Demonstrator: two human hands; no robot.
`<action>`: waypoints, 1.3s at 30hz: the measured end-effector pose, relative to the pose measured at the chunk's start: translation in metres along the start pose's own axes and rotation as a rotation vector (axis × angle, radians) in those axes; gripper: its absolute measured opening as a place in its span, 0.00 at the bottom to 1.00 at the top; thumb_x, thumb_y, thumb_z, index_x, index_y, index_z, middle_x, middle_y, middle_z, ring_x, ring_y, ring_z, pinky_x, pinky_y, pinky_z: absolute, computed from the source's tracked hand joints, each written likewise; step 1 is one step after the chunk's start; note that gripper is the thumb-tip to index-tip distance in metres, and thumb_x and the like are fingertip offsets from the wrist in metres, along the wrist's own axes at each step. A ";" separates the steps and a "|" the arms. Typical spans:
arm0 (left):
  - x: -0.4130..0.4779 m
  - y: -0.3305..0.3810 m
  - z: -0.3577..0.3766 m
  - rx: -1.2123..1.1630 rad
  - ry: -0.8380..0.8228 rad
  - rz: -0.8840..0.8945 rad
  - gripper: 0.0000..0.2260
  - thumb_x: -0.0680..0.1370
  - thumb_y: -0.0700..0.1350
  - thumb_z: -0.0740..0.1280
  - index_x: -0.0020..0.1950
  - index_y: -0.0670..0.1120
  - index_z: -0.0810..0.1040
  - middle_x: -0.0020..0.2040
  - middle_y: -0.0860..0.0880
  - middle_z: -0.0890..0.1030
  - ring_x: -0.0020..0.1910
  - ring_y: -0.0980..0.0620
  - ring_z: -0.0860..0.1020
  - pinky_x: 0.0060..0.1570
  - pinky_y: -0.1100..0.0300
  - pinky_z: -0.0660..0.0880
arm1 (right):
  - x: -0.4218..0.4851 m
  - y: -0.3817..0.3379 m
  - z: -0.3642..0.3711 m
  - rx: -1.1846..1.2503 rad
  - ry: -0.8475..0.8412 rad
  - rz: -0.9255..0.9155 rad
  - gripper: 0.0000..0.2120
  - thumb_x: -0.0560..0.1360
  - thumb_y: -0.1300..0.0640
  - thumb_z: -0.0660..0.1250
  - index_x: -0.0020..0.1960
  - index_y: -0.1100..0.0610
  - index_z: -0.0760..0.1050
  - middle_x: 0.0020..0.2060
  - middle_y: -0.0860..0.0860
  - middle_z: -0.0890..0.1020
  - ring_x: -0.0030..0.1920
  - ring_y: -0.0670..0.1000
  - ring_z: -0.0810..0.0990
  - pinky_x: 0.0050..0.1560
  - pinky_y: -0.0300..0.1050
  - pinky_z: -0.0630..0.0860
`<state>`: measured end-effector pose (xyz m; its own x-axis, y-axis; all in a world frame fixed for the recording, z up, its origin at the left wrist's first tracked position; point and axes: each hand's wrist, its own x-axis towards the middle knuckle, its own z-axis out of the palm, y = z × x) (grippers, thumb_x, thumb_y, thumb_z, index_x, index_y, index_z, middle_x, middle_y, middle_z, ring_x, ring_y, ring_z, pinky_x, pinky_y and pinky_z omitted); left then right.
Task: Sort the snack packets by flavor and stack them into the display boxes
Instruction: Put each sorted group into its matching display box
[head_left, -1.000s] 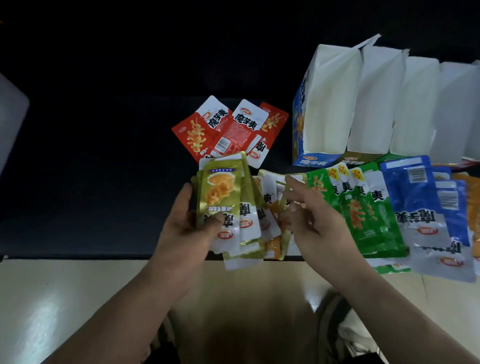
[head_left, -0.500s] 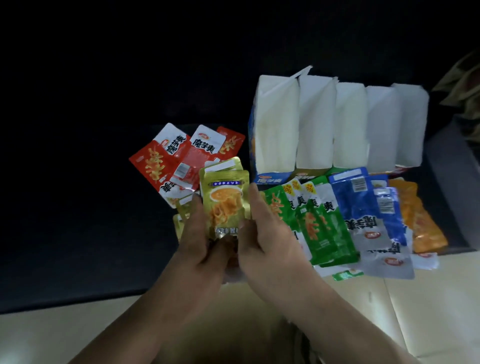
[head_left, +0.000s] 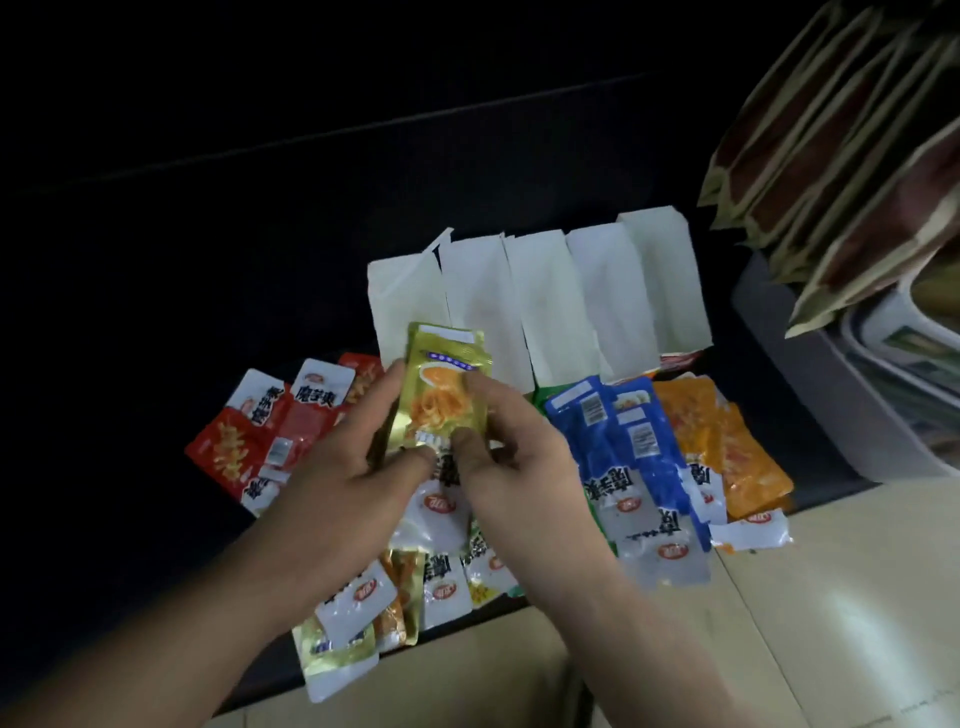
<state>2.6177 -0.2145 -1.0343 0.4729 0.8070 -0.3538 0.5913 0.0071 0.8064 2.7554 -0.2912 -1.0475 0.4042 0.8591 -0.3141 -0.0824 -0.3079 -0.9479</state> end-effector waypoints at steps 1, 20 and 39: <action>0.006 0.010 0.002 0.003 0.000 0.020 0.29 0.82 0.54 0.67 0.78 0.73 0.58 0.72 0.74 0.68 0.62 0.71 0.74 0.60 0.68 0.75 | 0.006 -0.005 -0.006 -0.003 0.011 0.016 0.21 0.84 0.60 0.64 0.74 0.44 0.73 0.43 0.39 0.85 0.42 0.45 0.86 0.44 0.44 0.83; 0.070 0.037 0.013 -0.480 0.221 -0.096 0.19 0.82 0.35 0.68 0.72 0.43 0.74 0.59 0.49 0.80 0.57 0.50 0.83 0.60 0.54 0.82 | 0.059 0.021 -0.028 -0.126 0.296 -0.018 0.09 0.84 0.49 0.61 0.56 0.46 0.80 0.59 0.53 0.80 0.53 0.49 0.80 0.53 0.48 0.79; -0.082 -0.168 0.029 0.296 0.282 -0.090 0.25 0.78 0.60 0.63 0.74 0.56 0.71 0.72 0.52 0.72 0.74 0.48 0.67 0.71 0.44 0.71 | -0.026 0.103 0.063 -0.910 -0.279 -0.178 0.20 0.80 0.53 0.59 0.69 0.55 0.76 0.74 0.56 0.72 0.79 0.60 0.63 0.75 0.60 0.68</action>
<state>2.4988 -0.2990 -1.1551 0.2374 0.9413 -0.2399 0.8037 -0.0516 0.5928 2.6793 -0.3194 -1.1408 0.1022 0.9537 -0.2830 0.7431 -0.2623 -0.6156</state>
